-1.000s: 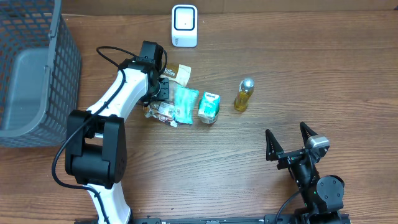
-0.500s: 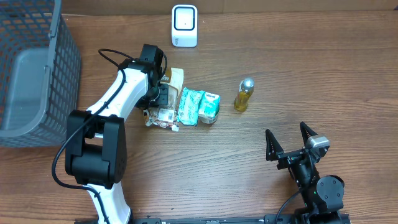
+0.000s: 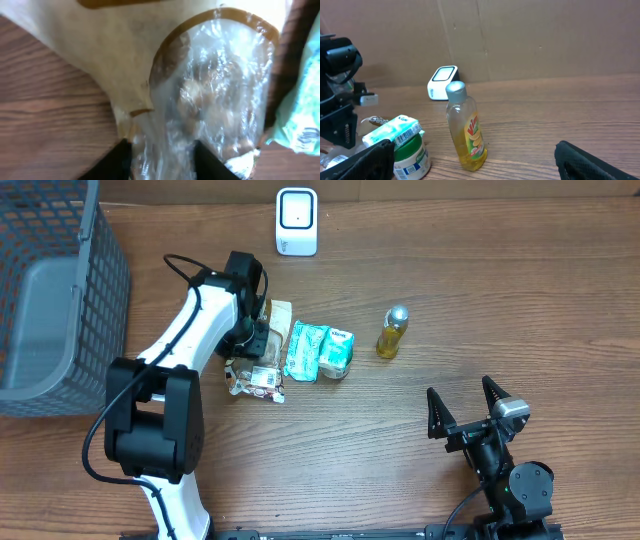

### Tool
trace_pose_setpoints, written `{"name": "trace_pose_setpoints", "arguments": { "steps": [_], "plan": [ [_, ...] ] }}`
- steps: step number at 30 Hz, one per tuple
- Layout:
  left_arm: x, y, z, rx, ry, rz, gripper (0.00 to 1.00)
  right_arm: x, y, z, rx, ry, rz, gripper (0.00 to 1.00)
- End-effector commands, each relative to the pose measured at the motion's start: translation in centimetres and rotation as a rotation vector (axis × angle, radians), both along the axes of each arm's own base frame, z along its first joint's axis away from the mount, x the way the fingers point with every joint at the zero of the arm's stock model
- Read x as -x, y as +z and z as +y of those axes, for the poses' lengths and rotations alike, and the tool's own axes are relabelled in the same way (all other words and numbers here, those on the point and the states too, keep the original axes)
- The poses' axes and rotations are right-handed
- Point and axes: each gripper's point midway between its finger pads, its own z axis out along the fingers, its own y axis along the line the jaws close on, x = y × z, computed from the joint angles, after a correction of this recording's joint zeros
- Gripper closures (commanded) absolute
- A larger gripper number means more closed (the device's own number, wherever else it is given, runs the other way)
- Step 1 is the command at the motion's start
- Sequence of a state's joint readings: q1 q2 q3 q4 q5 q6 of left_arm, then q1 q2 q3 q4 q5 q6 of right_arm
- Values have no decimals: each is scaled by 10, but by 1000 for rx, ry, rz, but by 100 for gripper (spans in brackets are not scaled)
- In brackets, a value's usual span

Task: Scan the item barcode
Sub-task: 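Open the left gripper and lift it away from the items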

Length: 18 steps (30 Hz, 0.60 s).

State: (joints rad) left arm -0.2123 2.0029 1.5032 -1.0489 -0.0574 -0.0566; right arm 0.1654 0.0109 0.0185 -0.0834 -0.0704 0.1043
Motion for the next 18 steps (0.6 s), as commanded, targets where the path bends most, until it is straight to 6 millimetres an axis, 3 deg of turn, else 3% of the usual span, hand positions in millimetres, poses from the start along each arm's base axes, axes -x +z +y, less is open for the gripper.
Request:
{"name": "trace_pose_setpoints", "arguments": {
  "steps": [1, 6, 9, 11, 12, 18],
  "plan": [
    [-24, 38, -2, 17, 20, -99, 51, 0, -3, 0, 3, -5, -1, 0],
    [-50, 95, -4, 70, 167, -219, 44, 0, -2, 0, 3, -5, -2, 0],
    [-67, 120, 2, 100, 244, -297, 27, 0, -2, 0, 3, -5, -2, 0],
    [-74, 129, 6, 109, 263, -331, 6, 0, -2, 0, 3, -5, -2, 0],
    [-77, 130, 9, 109, 273, -342, 0, 0, -3, 0, 3, -5, -1, 0],
    [-81, 129, 24, 105, 306, -349, 0, 0, -3, 0, 3, -5, -1, 0]
  ]
}}
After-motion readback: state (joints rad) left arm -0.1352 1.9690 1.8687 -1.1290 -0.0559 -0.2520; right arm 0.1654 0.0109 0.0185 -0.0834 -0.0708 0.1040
